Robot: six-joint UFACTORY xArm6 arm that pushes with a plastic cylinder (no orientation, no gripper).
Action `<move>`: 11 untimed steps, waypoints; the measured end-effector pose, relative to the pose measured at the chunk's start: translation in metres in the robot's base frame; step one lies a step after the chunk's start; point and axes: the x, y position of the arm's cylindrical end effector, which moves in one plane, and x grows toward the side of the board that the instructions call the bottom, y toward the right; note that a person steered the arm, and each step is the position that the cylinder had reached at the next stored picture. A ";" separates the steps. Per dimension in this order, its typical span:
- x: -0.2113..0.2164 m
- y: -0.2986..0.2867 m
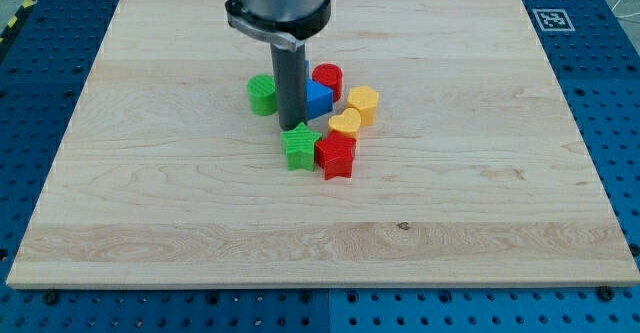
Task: Push the green star slightly up
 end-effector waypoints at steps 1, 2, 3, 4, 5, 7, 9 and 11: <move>0.031 -0.038; 0.029 -0.083; 0.059 -0.098; 0.072 -0.074; 0.092 -0.029; 0.082 0.027; 0.038 0.011; 0.015 0.006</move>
